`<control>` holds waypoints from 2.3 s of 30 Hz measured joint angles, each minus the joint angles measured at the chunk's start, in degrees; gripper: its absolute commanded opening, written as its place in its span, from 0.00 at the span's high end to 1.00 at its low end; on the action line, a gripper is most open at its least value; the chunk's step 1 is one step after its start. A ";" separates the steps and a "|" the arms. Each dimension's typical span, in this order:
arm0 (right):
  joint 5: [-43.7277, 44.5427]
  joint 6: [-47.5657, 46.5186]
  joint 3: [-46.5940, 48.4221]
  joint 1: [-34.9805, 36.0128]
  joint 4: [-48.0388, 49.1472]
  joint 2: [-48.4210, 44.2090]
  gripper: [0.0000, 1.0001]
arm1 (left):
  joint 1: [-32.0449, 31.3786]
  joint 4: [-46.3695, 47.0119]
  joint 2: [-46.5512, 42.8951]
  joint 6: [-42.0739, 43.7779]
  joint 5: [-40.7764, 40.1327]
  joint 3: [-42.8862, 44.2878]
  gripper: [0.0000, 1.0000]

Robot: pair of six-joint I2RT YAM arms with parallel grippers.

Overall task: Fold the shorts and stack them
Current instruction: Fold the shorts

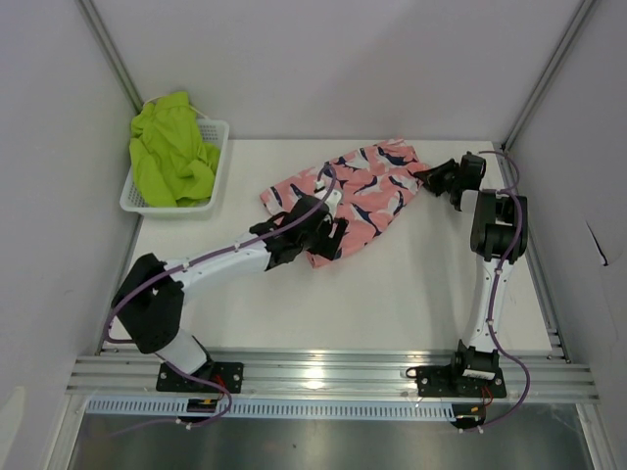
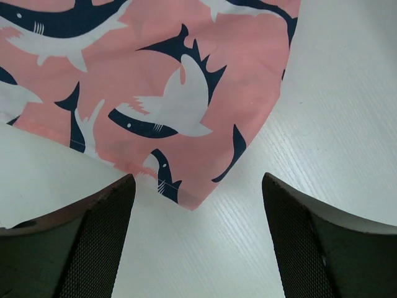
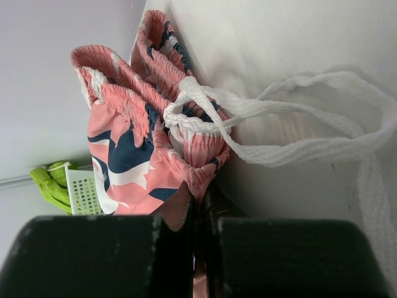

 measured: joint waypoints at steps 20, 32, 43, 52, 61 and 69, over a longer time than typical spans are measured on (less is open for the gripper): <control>-0.57 -0.79 1.62 0.00 -2.51 0.31 1.00 | -12.83 -3.52 10.05 18.23 -14.75 2.86 0.34; -0.68 -0.74 1.62 -0.02 -2.49 0.33 1.00 | -13.09 -3.39 14.93 20.92 -16.96 3.06 0.49; -1.31 0.26 1.62 -0.37 -1.92 0.87 1.00 | -11.41 -2.25 19.39 22.71 -17.59 4.07 0.46; -1.75 0.50 1.62 -0.46 -1.22 1.16 1.00 | -7.82 -0.81 21.73 23.19 -17.31 6.32 0.57; -1.81 0.72 1.60 -0.70 -1.14 1.18 1.00 | -6.01 -0.83 23.47 22.67 -13.27 8.37 0.99; -1.70 0.35 1.92 -0.85 -2.56 1.16 1.00 | -9.40 0.70 21.64 21.42 -12.94 4.96 1.00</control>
